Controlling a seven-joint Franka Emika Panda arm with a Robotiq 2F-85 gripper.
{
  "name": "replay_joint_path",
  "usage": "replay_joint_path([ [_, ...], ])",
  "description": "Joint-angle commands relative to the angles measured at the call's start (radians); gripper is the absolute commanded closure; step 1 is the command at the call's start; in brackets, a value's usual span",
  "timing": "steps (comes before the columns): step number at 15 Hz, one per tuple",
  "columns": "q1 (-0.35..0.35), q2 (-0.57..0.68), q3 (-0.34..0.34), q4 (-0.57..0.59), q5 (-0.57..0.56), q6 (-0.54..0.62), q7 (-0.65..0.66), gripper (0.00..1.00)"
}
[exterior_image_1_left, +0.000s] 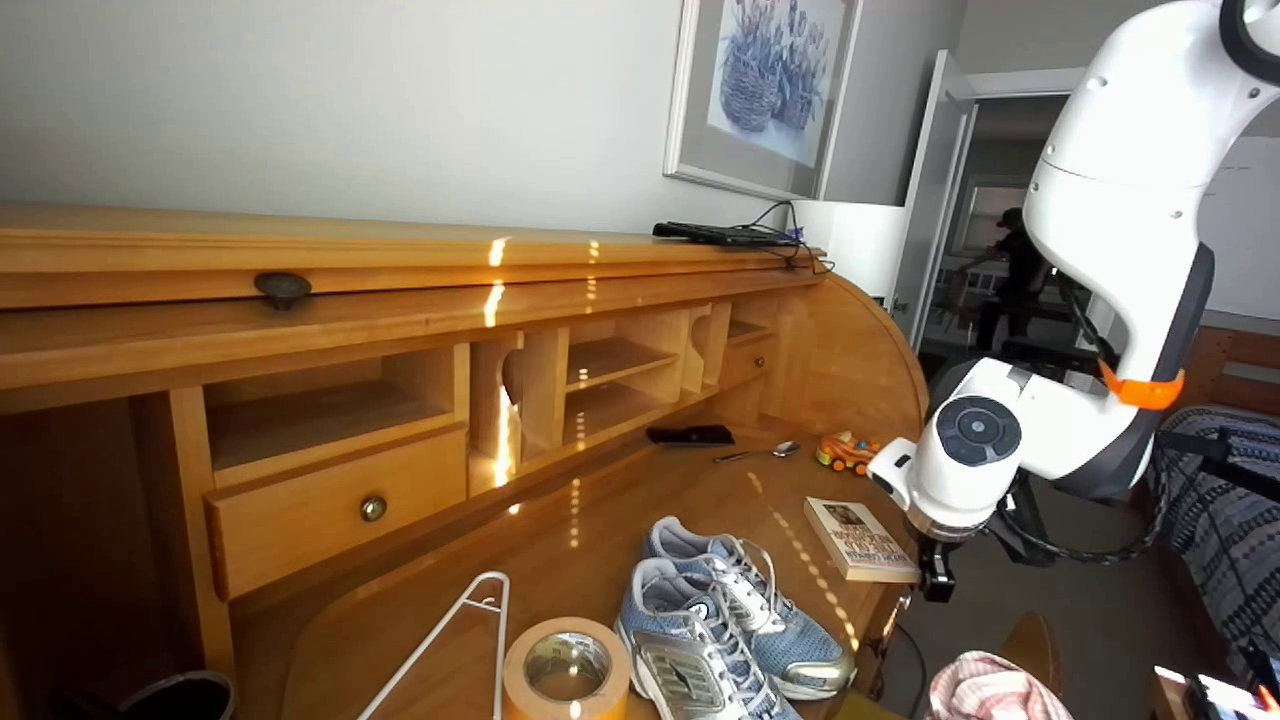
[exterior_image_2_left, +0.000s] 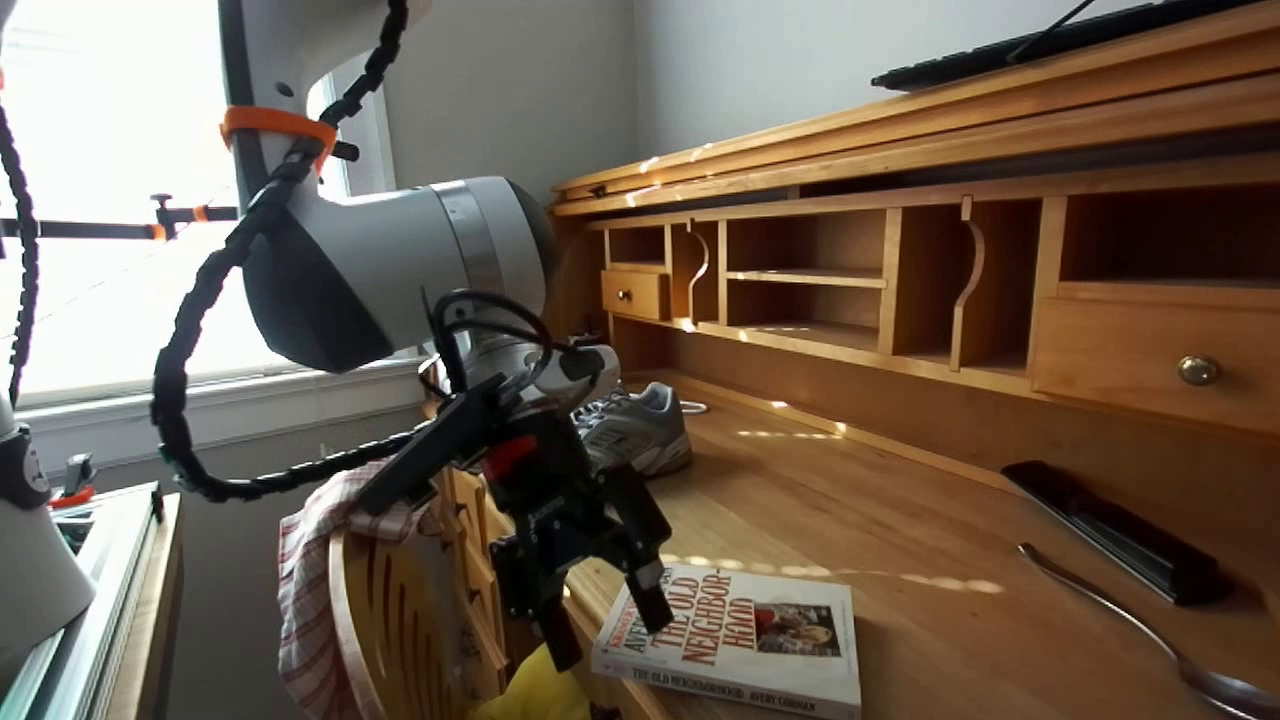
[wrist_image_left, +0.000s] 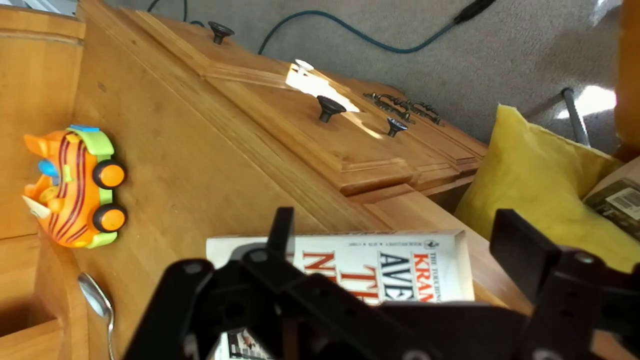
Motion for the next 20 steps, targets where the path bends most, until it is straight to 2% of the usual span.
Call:
replay_joint_path([
  [1, 0.002, 0.062, 0.033, 0.024, -0.038, -0.051, 0.095, 0.00],
  [7, -0.001, 0.115, 0.071, 0.064, -0.061, -0.109, 0.164, 0.00],
  [18, 0.000, 0.191, 0.106, 0.135, -0.057, -0.140, 0.180, 0.00],
  [19, 0.000, 0.195, 0.108, 0.140, -0.056, -0.139, 0.176, 0.05],
  [20, 0.001, 0.200, 0.111, 0.146, -0.055, -0.140, 0.175, 0.05],
])
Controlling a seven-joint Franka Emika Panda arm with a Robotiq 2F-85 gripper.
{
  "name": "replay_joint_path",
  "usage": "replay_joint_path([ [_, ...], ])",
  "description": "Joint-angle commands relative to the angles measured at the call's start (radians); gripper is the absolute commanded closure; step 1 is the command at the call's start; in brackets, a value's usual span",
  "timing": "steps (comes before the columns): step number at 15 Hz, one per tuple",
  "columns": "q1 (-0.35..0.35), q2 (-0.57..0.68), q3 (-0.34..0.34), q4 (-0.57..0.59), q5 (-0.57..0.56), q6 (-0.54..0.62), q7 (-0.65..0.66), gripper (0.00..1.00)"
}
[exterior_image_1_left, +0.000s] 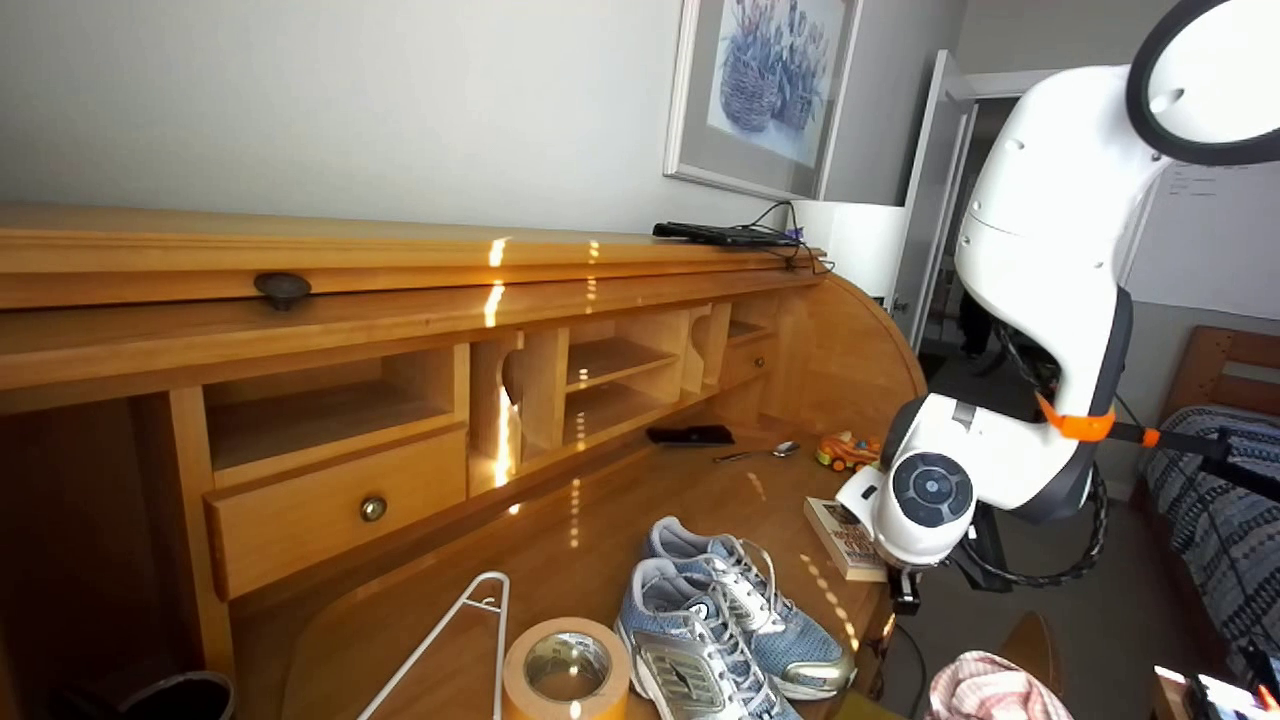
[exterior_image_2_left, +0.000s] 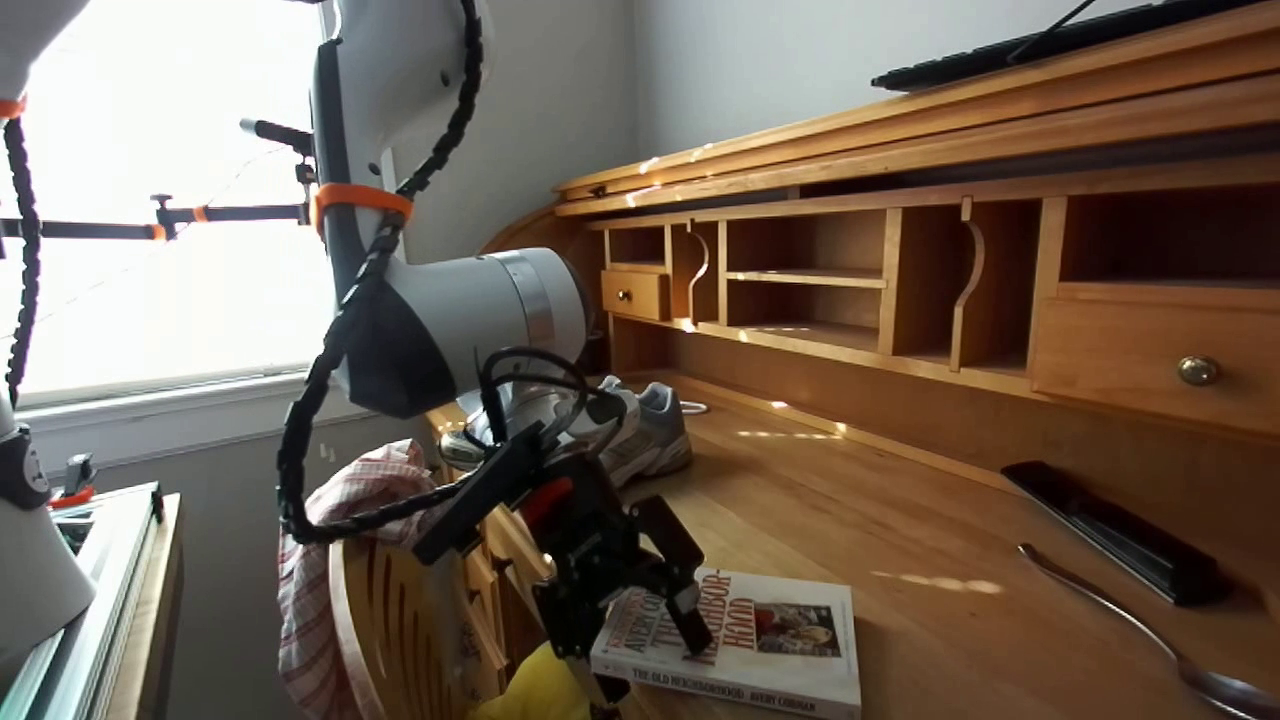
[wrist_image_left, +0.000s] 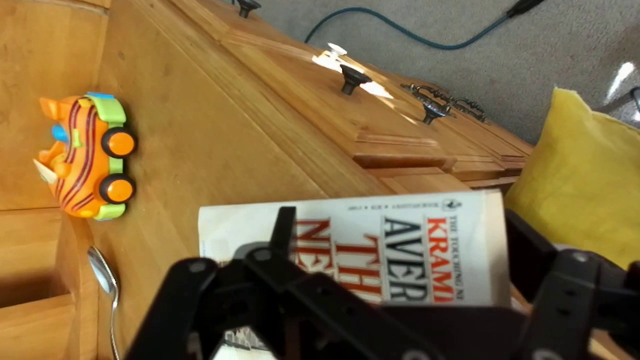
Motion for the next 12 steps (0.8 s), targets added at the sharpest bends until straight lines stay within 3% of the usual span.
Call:
replay_joint_path([
  [1, 0.001, 0.039, 0.014, 0.033, -0.032, -0.018, 0.034, 0.07],
  [2, 0.000, 0.042, 0.016, 0.038, -0.033, -0.016, 0.032, 0.30],
  [4, -0.003, 0.050, 0.016, 0.045, -0.026, -0.009, 0.021, 0.32],
  [8, 0.001, 0.045, 0.012, 0.036, -0.018, -0.026, -0.009, 0.47],
  [12, 0.003, 0.033, 0.006, 0.021, -0.002, -0.022, -0.065, 0.51],
])
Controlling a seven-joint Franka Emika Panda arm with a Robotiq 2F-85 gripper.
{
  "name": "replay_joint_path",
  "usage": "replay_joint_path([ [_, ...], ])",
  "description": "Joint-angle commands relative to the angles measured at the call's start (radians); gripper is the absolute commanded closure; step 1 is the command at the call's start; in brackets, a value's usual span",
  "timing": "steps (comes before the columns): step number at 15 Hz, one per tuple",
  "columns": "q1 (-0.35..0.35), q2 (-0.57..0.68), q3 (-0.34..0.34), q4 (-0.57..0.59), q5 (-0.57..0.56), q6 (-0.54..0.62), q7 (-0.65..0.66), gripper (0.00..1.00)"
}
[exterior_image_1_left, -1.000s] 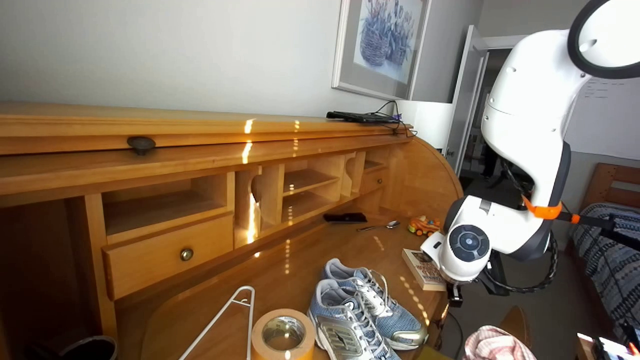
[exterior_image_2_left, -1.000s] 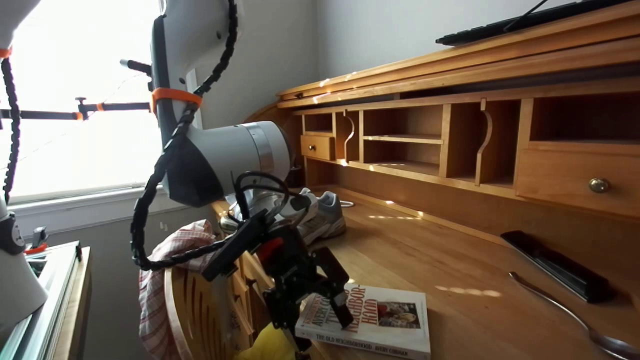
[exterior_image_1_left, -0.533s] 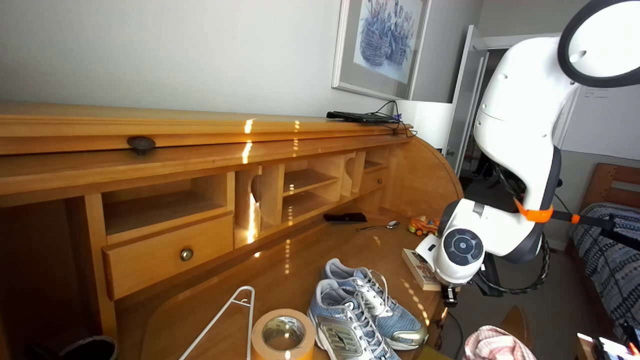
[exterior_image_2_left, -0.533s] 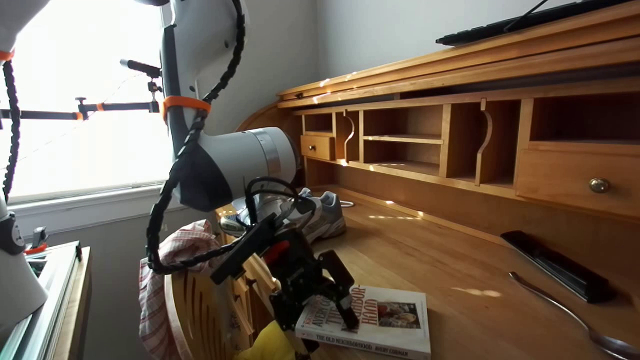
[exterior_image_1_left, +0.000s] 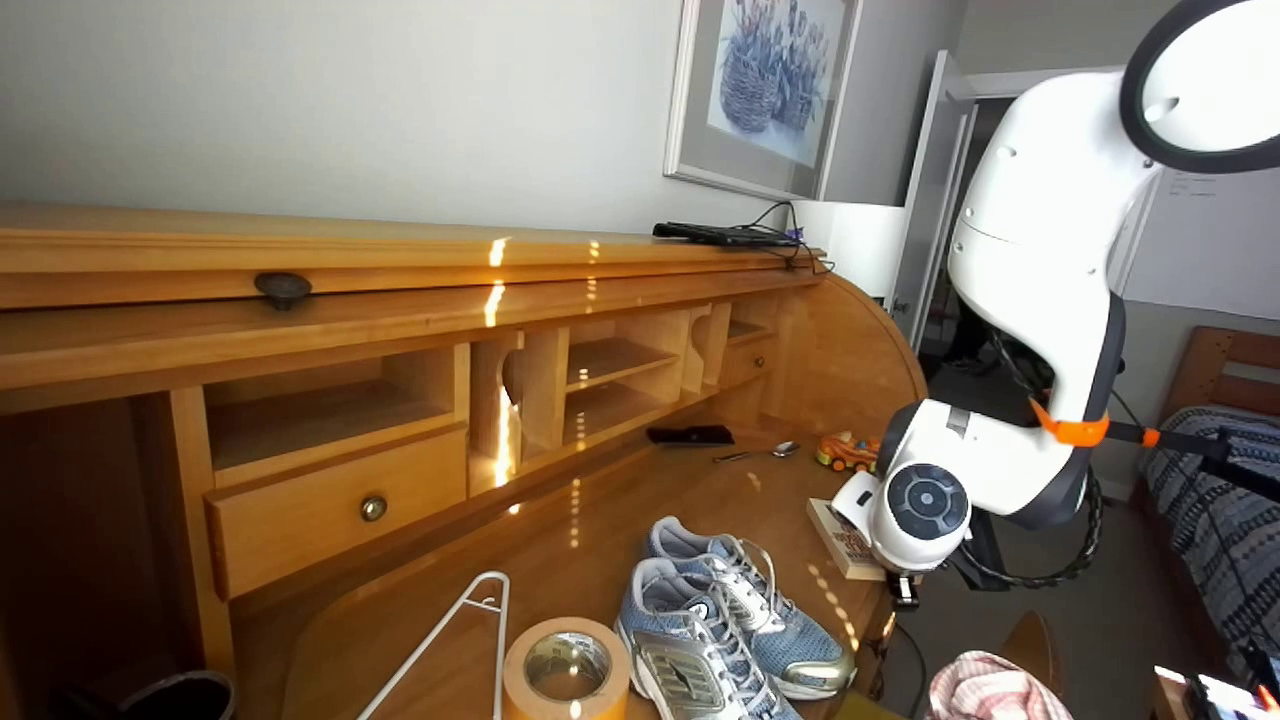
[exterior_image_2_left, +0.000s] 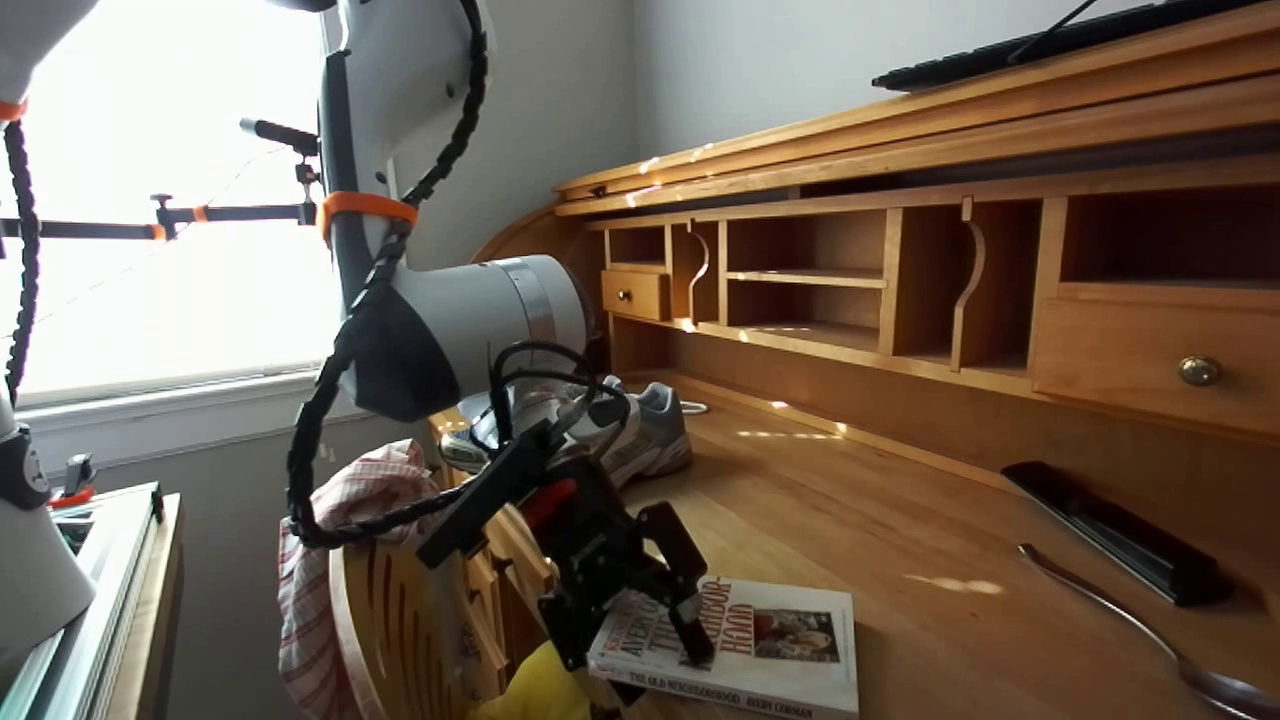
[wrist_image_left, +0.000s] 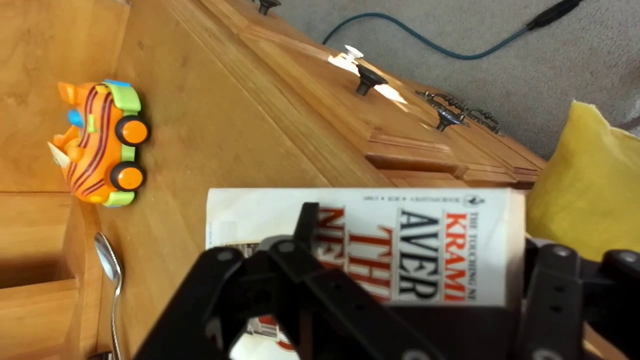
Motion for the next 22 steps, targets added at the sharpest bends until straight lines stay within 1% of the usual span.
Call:
replay_joint_path([
  [1, -0.008, 0.015, -0.002, 0.013, 0.004, 0.019, -0.056, 0.51],
  [6, 0.001, -0.025, -0.019, -0.026, 0.073, 0.013, -0.206, 0.60],
  [7, -0.167, -0.091, 0.142, -0.039, 0.067, -0.092, -0.275, 0.62],
  [8, -0.180, -0.098, 0.158, -0.040, 0.073, -0.118, -0.295, 0.68],
  [9, -0.211, -0.107, 0.194, -0.039, 0.076, -0.144, -0.316, 0.77],
  [11, -0.271, -0.128, 0.250, -0.045, 0.093, -0.161, -0.375, 0.80],
  [12, -0.294, -0.136, 0.271, -0.045, 0.097, -0.167, -0.396, 0.83],
  [14, -0.329, -0.148, 0.302, -0.045, 0.106, -0.169, -0.428, 0.84],
  [15, -0.342, -0.157, 0.313, -0.047, 0.104, -0.167, -0.431, 0.87],
  [16, -0.353, -0.173, 0.323, -0.051, 0.088, -0.154, -0.427, 0.87],
  [19, -0.372, -0.211, 0.345, -0.065, 0.065, -0.139, -0.400, 0.89],
  [22, -0.374, -0.255, 0.364, -0.083, 0.038, -0.135, -0.363, 0.93],
])
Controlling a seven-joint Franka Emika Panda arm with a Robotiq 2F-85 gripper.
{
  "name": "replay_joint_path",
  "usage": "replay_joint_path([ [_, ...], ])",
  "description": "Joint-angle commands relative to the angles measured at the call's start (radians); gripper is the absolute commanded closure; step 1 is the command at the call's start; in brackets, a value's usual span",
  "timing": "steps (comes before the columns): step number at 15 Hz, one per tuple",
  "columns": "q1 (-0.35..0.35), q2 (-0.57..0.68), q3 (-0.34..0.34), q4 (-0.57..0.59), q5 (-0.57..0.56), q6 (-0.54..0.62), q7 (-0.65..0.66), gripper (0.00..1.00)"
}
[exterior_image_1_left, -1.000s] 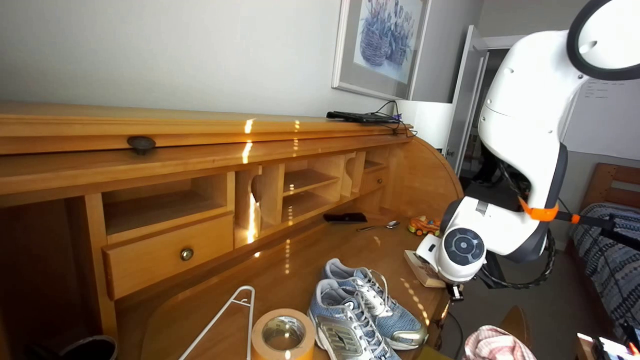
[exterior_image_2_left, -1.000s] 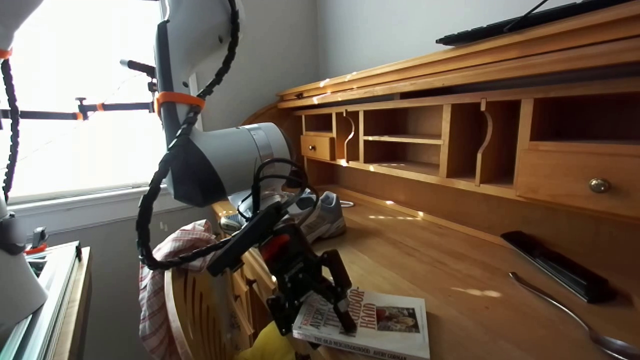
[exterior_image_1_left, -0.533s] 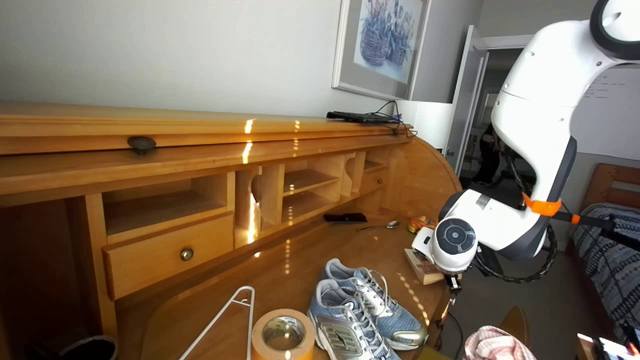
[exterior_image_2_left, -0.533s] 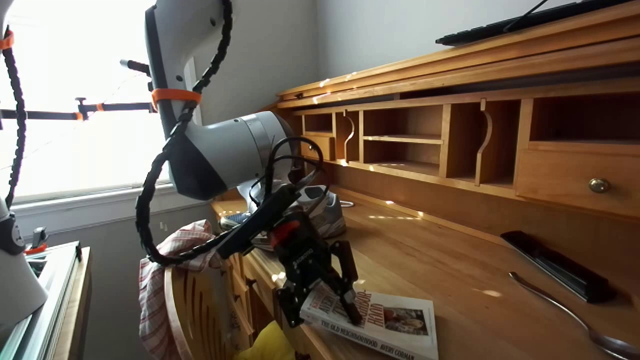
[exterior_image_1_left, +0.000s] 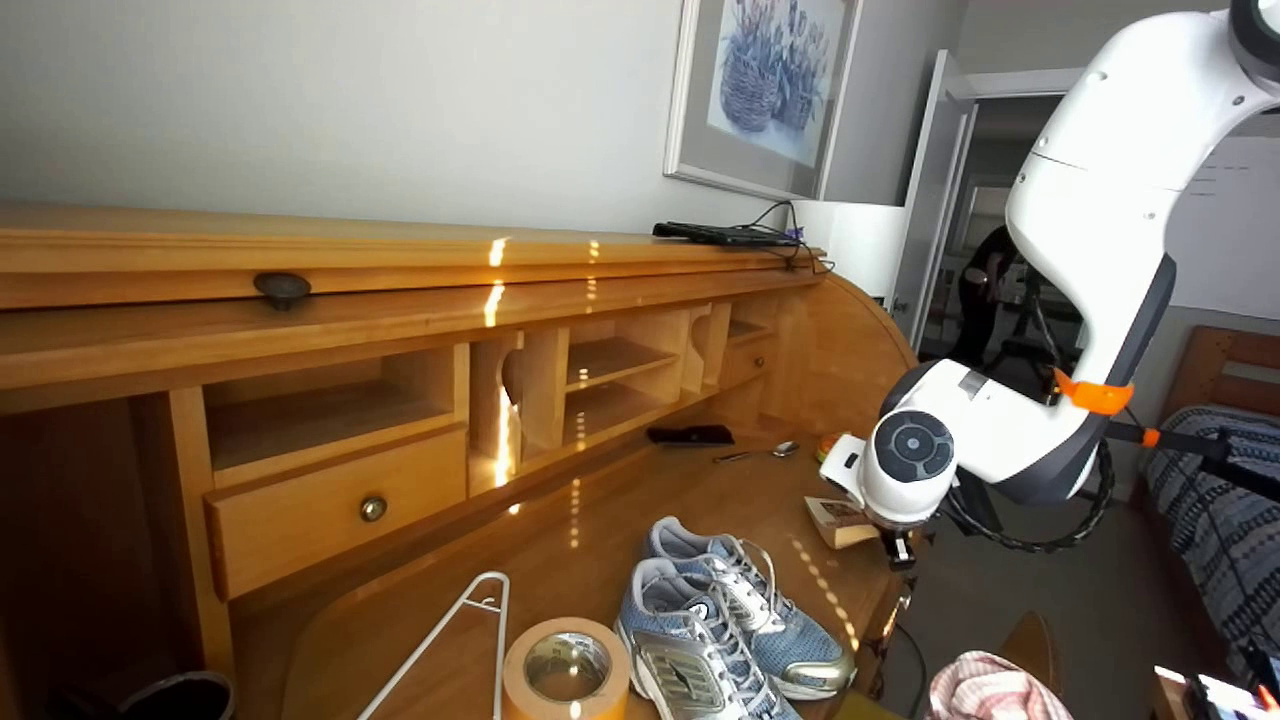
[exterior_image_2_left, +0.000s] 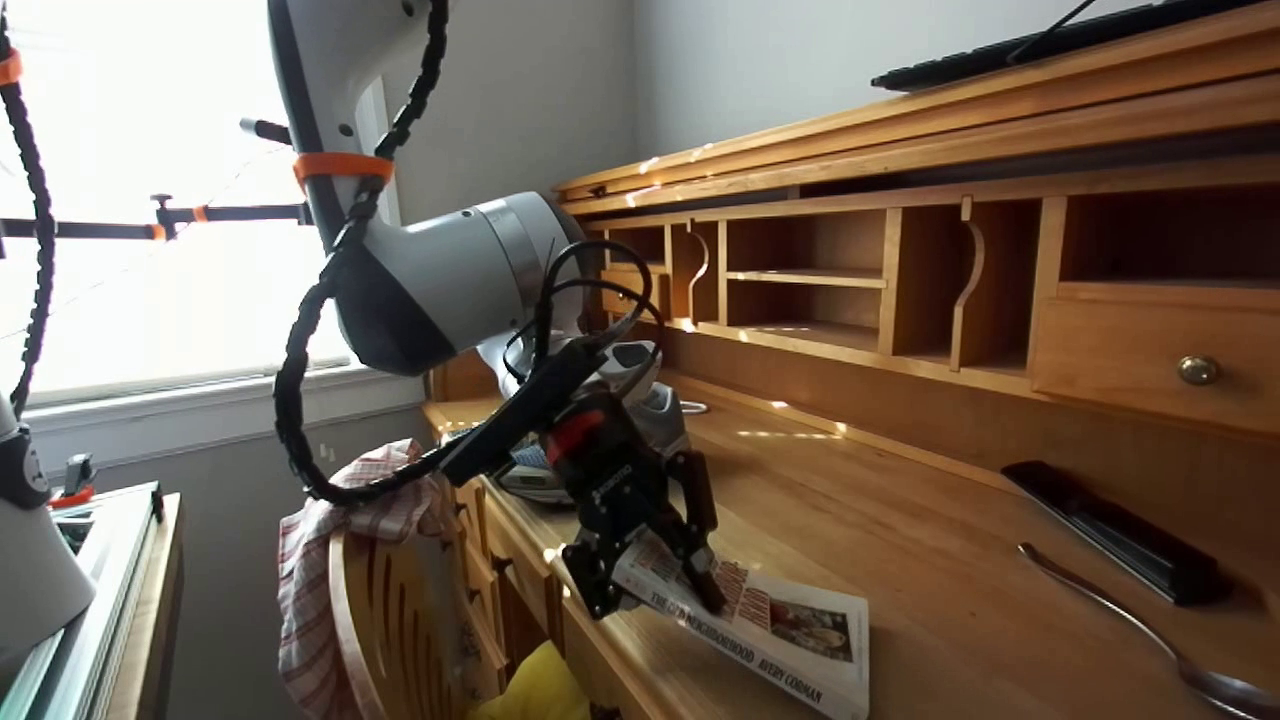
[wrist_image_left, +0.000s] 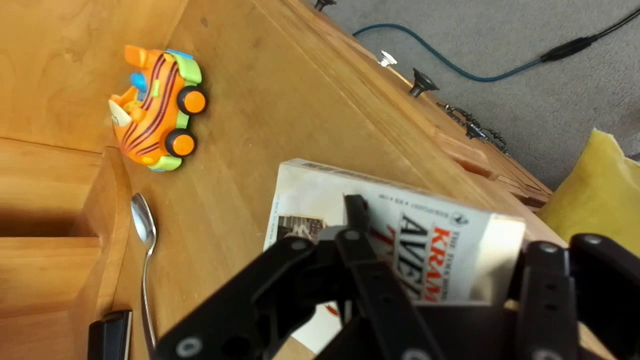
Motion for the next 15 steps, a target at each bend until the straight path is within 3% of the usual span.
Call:
replay_joint_path([
  [1, -0.023, -0.065, 0.034, -0.048, -0.050, 0.038, 0.043, 0.93],
  [15, 0.000, -0.226, 0.067, -0.082, -0.151, 0.036, 0.150, 0.94],
])
